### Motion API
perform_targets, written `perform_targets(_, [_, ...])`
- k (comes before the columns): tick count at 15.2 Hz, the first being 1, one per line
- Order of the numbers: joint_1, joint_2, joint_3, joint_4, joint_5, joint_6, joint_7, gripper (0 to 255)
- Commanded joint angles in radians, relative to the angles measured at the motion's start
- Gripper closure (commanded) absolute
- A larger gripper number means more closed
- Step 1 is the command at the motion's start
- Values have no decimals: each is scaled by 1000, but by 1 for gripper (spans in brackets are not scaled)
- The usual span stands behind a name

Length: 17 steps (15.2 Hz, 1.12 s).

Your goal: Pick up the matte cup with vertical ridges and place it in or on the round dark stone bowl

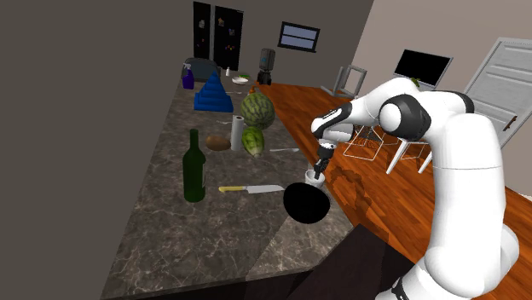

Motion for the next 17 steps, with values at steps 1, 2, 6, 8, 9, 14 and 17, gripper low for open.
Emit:
perform_targets(1, [3, -16, -4, 5, -7, -20, 6, 255])
perform_targets(2, [5, -25, -7, 5, -11, -29, 9, 255])
perform_targets(6, [10, -60, -16, 10, -26, -66, 20, 255])
perform_targets(8, [13, -76, -20, 13, -33, -85, 25, 255])
perform_targets(9, [14, -84, -22, 15, -36, -95, 28, 255])
perform_targets(14, [20, -123, -31, 30, -54, -144, 41, 255])
perform_targets(17, [22, -144, -35, 41, -63, -175, 49, 255])
